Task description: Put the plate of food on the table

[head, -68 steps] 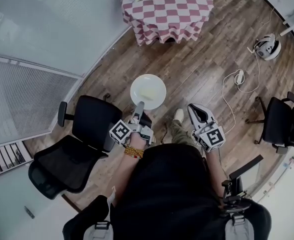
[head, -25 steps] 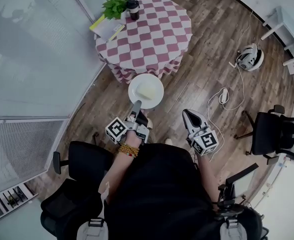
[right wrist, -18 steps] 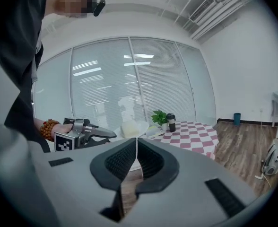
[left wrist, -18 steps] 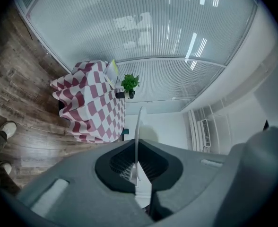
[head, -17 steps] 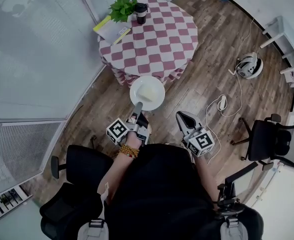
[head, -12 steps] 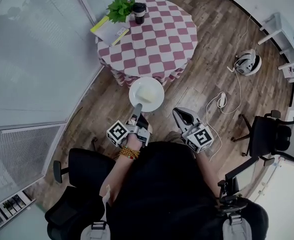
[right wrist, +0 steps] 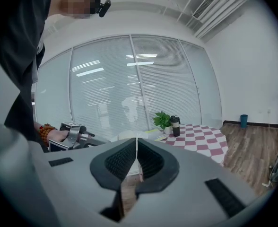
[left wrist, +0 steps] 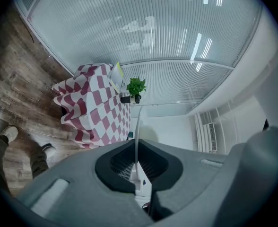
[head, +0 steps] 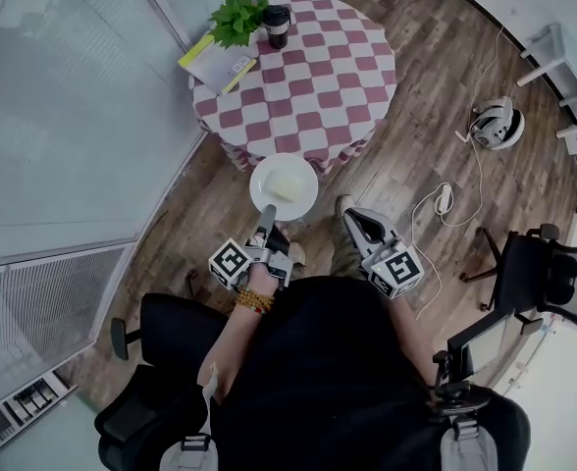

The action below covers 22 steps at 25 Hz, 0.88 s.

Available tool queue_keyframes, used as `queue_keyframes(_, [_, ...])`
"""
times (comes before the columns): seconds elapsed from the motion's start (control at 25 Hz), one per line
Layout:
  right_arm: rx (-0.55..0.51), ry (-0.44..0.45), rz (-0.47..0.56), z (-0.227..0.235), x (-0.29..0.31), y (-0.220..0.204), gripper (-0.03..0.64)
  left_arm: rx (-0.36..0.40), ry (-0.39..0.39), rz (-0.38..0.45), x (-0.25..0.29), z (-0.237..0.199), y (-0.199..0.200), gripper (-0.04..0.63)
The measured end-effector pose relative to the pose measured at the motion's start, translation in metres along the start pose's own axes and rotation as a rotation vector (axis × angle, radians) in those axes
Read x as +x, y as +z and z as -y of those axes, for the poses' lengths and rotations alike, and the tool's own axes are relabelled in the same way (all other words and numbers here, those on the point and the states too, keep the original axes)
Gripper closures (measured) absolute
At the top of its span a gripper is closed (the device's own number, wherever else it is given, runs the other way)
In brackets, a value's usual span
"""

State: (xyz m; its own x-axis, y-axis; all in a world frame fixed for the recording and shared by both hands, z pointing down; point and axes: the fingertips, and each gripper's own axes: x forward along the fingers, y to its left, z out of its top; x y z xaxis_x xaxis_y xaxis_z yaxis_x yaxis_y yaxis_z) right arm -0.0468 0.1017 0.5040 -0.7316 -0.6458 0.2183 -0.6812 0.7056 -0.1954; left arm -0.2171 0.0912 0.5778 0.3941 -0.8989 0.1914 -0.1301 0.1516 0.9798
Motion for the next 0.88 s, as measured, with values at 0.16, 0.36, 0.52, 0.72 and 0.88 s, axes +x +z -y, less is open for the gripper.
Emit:
queue_keyframes(0.16, [-0.002,0.036,0.002,0.035,0.011,0.004,0.603,0.004,0.022,0.027,0.028,0.002,-0.002,0.583])
queue_keyframes(0.36, [0.017,0.044,0.000,0.099,0.019,0.015,0.603,-0.012,0.017,0.095,0.078,0.014,0.000,0.583])
queue_keyframes(0.52, [0.039,0.041,-0.008,0.150,0.023,0.019,0.603,-0.014,0.008,0.109,0.118,0.030,-0.007,0.583])
queue_keyframes(0.72, [0.069,0.042,-0.010,0.211,0.028,0.021,0.603,0.020,0.035,0.112,0.170,0.036,-0.015,0.583])
queue_keyframes(0.88, [0.095,0.037,-0.011,0.263,0.022,0.022,0.603,0.023,0.058,0.117,0.209,0.039,-0.031,0.583])
